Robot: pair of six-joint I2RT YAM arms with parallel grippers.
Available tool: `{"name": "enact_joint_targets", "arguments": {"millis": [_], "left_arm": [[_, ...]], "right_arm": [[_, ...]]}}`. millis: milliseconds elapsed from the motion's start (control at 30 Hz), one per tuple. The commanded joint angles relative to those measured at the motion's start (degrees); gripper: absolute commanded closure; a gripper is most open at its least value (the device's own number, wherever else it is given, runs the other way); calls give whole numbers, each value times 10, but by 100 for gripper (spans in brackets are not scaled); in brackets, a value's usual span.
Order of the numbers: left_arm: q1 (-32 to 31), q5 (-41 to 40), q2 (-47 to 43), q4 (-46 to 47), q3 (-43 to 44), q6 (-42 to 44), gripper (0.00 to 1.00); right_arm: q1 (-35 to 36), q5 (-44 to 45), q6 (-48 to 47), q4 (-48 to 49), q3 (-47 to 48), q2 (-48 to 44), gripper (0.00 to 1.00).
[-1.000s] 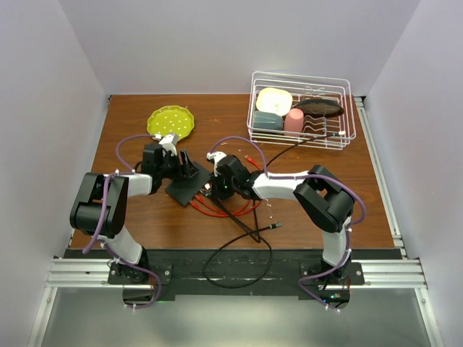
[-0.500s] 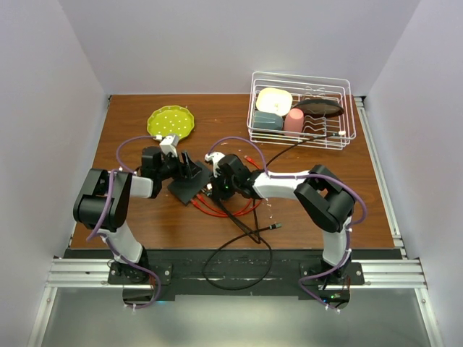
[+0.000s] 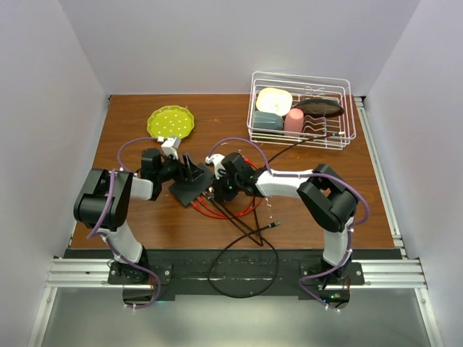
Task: Insert the plug into the switch port
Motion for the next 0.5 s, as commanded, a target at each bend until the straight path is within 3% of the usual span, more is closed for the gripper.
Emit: {"name": "enact_joint_targets", "arguments": {"millis": [0, 467], "left_arm": [[-11, 81, 13, 58, -2, -19, 29], [-20, 146, 41, 107, 5, -31, 46]], "right_arm": [[5, -36, -32, 32, -9, -35, 100], [-13, -68, -56, 69, -42, -63, 100]]}}
